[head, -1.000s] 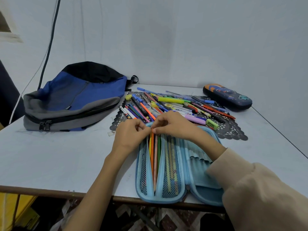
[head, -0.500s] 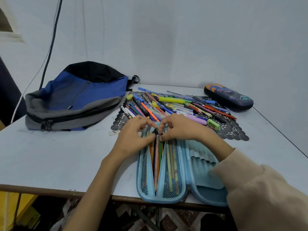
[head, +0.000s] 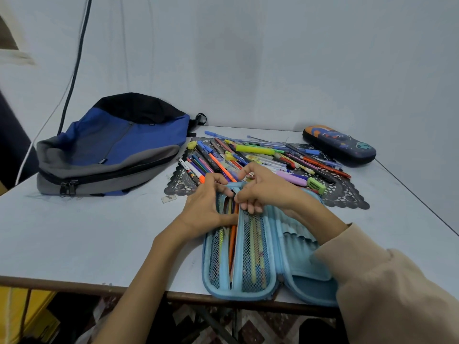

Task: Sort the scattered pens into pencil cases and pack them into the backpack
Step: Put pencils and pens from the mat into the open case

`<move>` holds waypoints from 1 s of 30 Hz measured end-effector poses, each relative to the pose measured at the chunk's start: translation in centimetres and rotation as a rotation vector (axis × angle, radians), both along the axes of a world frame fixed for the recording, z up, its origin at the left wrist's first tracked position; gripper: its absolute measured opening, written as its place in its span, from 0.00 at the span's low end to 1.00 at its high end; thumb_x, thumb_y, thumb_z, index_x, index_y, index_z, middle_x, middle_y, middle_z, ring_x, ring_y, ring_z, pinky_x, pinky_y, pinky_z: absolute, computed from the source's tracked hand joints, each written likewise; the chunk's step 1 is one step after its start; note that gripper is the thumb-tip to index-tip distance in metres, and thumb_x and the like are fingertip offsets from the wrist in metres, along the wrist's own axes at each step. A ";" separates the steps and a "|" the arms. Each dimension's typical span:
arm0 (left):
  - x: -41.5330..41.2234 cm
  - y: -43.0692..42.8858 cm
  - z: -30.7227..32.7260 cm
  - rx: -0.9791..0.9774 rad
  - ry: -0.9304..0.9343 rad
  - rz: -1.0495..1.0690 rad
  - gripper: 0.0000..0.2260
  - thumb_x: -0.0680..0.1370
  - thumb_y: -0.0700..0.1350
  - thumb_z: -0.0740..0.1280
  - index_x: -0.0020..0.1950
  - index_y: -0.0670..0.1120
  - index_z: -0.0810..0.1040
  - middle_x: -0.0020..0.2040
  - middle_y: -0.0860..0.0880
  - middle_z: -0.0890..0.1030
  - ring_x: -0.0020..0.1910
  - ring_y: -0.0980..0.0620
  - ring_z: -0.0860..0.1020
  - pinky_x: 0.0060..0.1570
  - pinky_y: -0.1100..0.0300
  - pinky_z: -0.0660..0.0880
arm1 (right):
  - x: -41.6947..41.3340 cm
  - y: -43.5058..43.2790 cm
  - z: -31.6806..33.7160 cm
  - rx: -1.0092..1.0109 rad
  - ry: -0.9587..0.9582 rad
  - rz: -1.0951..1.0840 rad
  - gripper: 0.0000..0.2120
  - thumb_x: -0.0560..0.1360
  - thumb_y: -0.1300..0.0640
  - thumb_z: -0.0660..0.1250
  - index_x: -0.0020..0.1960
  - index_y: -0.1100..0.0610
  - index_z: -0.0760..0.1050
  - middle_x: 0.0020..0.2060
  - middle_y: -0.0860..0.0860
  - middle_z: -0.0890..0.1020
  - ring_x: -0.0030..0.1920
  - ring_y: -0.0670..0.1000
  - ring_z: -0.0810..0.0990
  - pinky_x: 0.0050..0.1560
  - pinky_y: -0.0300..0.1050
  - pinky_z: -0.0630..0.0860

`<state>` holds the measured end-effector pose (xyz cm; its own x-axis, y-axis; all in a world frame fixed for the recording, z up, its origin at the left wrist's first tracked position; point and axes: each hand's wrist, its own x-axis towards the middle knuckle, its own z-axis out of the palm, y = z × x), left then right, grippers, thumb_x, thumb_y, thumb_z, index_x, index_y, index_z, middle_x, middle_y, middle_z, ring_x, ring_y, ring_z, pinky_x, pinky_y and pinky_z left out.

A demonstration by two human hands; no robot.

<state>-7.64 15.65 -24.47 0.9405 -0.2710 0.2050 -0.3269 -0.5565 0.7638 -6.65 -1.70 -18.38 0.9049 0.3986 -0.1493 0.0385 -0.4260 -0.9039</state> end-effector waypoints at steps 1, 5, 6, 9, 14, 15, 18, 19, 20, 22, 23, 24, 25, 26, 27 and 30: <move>-0.1 -0.3 0.0 0.051 -0.030 0.027 0.29 0.57 0.65 0.68 0.52 0.59 0.60 0.49 0.61 0.75 0.55 0.54 0.72 0.59 0.44 0.70 | 0.0 -0.2 -0.1 0.030 0.028 -0.010 0.17 0.74 0.70 0.67 0.55 0.58 0.64 0.29 0.57 0.79 0.23 0.50 0.72 0.22 0.39 0.67; -0.5 -0.3 0.0 0.140 -0.086 0.007 0.26 0.60 0.68 0.62 0.53 0.60 0.61 0.52 0.62 0.74 0.57 0.56 0.69 0.62 0.47 0.67 | 0.2 -0.7 -0.4 0.081 0.072 0.010 0.14 0.75 0.70 0.66 0.54 0.59 0.65 0.30 0.57 0.79 0.25 0.51 0.74 0.22 0.38 0.68; -0.5 -0.1 0.0 0.119 -0.081 -0.015 0.25 0.61 0.67 0.63 0.53 0.60 0.63 0.53 0.63 0.73 0.58 0.57 0.69 0.63 0.48 0.67 | 0.2 -0.8 -0.5 0.082 0.077 0.024 0.14 0.75 0.70 0.66 0.54 0.59 0.65 0.30 0.57 0.79 0.24 0.50 0.74 0.22 0.38 0.69; -0.2 1.0 -0.2 -0.026 -0.028 -0.094 0.27 0.64 0.65 0.71 0.58 0.60 0.68 0.57 0.61 0.74 0.63 0.57 0.70 0.66 0.49 0.68 | 0.2 -0.9 -0.5 0.077 0.083 0.052 0.13 0.75 0.68 0.67 0.54 0.58 0.65 0.31 0.56 0.79 0.25 0.50 0.74 0.22 0.38 0.69; -0.2 1.6 0.0 -0.093 0.031 -0.165 0.28 0.68 0.53 0.74 0.66 0.55 0.71 0.65 0.57 0.73 0.67 0.61 0.69 0.68 0.61 0.65 | 0.2 -0.9 -0.7 0.056 0.058 0.075 0.12 0.76 0.66 0.68 0.53 0.59 0.66 0.31 0.55 0.79 0.25 0.50 0.74 0.22 0.38 0.68; -0.3 1.5 0.2 -0.093 0.022 -0.161 0.26 0.70 0.53 0.73 0.67 0.55 0.71 0.66 0.57 0.72 0.67 0.62 0.68 0.66 0.65 0.65 | 0.2 -0.9 -0.7 0.046 0.046 0.087 0.11 0.76 0.65 0.69 0.53 0.59 0.67 0.30 0.55 0.79 0.25 0.49 0.73 0.23 0.38 0.69; -0.6 2.0 -0.1 -0.087 -0.053 -0.081 0.21 0.76 0.55 0.63 0.69 0.53 0.71 0.69 0.58 0.70 0.69 0.65 0.66 0.68 0.63 0.65 | 0.1 -1.1 -0.3 0.008 0.023 0.140 0.10 0.76 0.58 0.70 0.52 0.61 0.71 0.31 0.55 0.79 0.26 0.49 0.74 0.24 0.39 0.71; -0.7 2.5 -0.4 -0.041 -0.079 -0.024 0.22 0.77 0.56 0.59 0.70 0.53 0.70 0.72 0.57 0.67 0.71 0.63 0.63 0.72 0.57 0.63 | 0.2 -1.3 0.0 -0.010 0.022 0.153 0.10 0.77 0.56 0.70 0.51 0.61 0.72 0.31 0.56 0.79 0.26 0.50 0.75 0.24 0.39 0.71; -0.9 3.1 -0.8 0.043 -0.092 0.036 0.23 0.78 0.59 0.56 0.72 0.53 0.69 0.75 0.57 0.64 0.75 0.61 0.58 0.75 0.51 0.59 | 0.5 -1.6 0.3 -0.033 0.020 0.160 0.10 0.77 0.55 0.69 0.51 0.61 0.73 0.32 0.56 0.80 0.27 0.50 0.75 0.25 0.40 0.72; -1.7 4.3 -1.6 0.292 -0.089 0.106 0.29 0.77 0.64 0.48 0.76 0.55 0.63 0.79 0.58 0.54 0.77 0.62 0.45 0.77 0.49 0.47 | 1.1 -2.4 1.1 -0.092 -0.009 0.154 0.09 0.78 0.55 0.68 0.49 0.61 0.75 0.32 0.57 0.81 0.27 0.51 0.76 0.26 0.41 0.72; -2.2 4.8 -1.9 0.411 -0.082 0.102 0.33 0.76 0.66 0.45 0.78 0.55 0.59 0.79 0.58 0.49 0.77 0.62 0.41 0.77 0.51 0.43 | 1.5 -2.8 1.5 -0.120 -0.028 0.135 0.08 0.78 0.56 0.68 0.49 0.62 0.75 0.32 0.57 0.81 0.27 0.52 0.77 0.26 0.41 0.73; -2.5 5.1 -2.2 0.500 -0.069 0.092 0.35 0.74 0.68 0.41 0.79 0.54 0.54 0.79 0.58 0.46 0.76 0.62 0.39 0.76 0.53 0.40 | 2.0 -3.3 1.9 -0.144 -0.046 0.110 0.07 0.78 0.57 0.67 0.49 0.62 0.76 0.32 0.57 0.81 0.27 0.51 0.77 0.26 0.41 0.73; -2.9 5.3 -2.3 0.557 -0.059 0.088 0.37 0.73 0.68 0.38 0.80 0.54 0.50 0.79 0.58 0.43 0.76 0.62 0.37 0.76 0.56 0.38 | 2.6 -3.7 2.3 -0.167 -0.062 0.079 0.06 0.78 0.58 0.67 0.48 0.62 0.76 0.32 0.57 0.81 0.27 0.51 0.78 0.26 0.40 0.73; -3.1 5.4 -2.3 0.588 -0.048 0.087 0.39 0.72 0.69 0.35 0.80 0.53 0.47 0.78 0.58 0.42 0.76 0.63 0.37 0.75 0.58 0.37 | 3.4 -4.1 2.8 -0.193 -0.078 0.045 0.06 0.78 0.58 0.67 0.47 0.61 0.76 0.32 0.57 0.82 0.27 0.51 0.78 0.26 0.40 0.73; -3.4 5.4 -2.3 0.607 -0.040 0.087 0.40 0.70 0.69 0.33 0.79 0.53 0.45 0.78 0.59 0.41 0.75 0.63 0.37 0.74 0.60 0.36 | 4.2 -4.4 3.3 -0.223 -0.094 0.008 0.06 0.78 0.58 0.67 0.47 0.61 0.76 0.32 0.57 0.81 0.26 0.50 0.77 0.27 0.40 0.74; -3.9 5.4 -2.3 0.654 -0.050 0.099 0.41 0.68 0.69 0.29 0.79 0.54 0.42 0.77 0.60 0.41 0.75 0.65 0.38 0.74 0.62 0.35 | 7.2 -5.3 4.5 -0.278 -0.129 -0.116 0.05 0.78 0.59 0.67 0.47 0.62 0.76 0.35 0.59 0.81 0.29 0.53 0.77 0.27 0.39 0.75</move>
